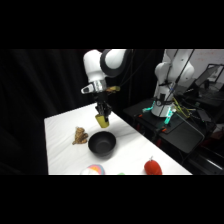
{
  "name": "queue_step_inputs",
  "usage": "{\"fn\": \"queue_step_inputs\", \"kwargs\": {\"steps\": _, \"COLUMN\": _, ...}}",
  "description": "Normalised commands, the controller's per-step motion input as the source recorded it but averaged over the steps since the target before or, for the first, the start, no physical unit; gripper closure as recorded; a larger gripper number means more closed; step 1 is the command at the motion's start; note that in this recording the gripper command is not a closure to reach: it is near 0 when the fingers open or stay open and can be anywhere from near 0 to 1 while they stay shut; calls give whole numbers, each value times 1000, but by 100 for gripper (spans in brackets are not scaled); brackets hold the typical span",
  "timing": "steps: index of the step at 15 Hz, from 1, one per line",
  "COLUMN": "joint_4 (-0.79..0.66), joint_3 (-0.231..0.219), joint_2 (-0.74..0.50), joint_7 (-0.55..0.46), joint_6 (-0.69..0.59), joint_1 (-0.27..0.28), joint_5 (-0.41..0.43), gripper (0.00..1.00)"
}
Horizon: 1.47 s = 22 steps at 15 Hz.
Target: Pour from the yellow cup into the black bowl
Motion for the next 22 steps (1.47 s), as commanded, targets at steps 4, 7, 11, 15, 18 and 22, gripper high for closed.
{"fn": "queue_step_inputs", "kwargs": {"steps": 4, "joint_4": -404, "joint_3": -118, "joint_2": -295, "joint_7": 258, "joint_6": 574, "joint_1": -28, "joint_5": 10, "gripper": 9}}
{"fn": "queue_step_inputs", "kwargs": {"steps": 7, "joint_4": -302, "joint_3": -42, "joint_2": -77, "joint_7": 467, "joint_6": 492, "joint_1": 37, "joint_5": -227, "gripper": 9}}
{"fn": "queue_step_inputs", "kwargs": {"steps": 11, "joint_4": -142, "joint_3": -6, "joint_2": 196, "joint_7": 506, "joint_6": 408, "joint_1": 60, "joint_5": -323, "gripper": 9}}
{"fn": "queue_step_inputs", "kwargs": {"steps": 15, "joint_4": 12, "joint_3": 7, "joint_2": 202, "joint_7": 344, "joint_6": 158, "joint_1": 0, "joint_5": -247, "gripper": 9}}
{"fn": "queue_step_inputs", "kwargs": {"steps": 18, "joint_4": 37, "joint_3": 48, "joint_2": 44, "joint_7": 180, "joint_6": 15, "joint_1": -68, "joint_5": -140, "gripper": 10}}
{"fn": "queue_step_inputs", "kwargs": {"steps": 22, "joint_4": 22, "joint_3": 71, "joint_2": -29, "joint_7": 118, "joint_6": -14, "joint_1": -81, "joint_5": -112, "gripper": 9}}
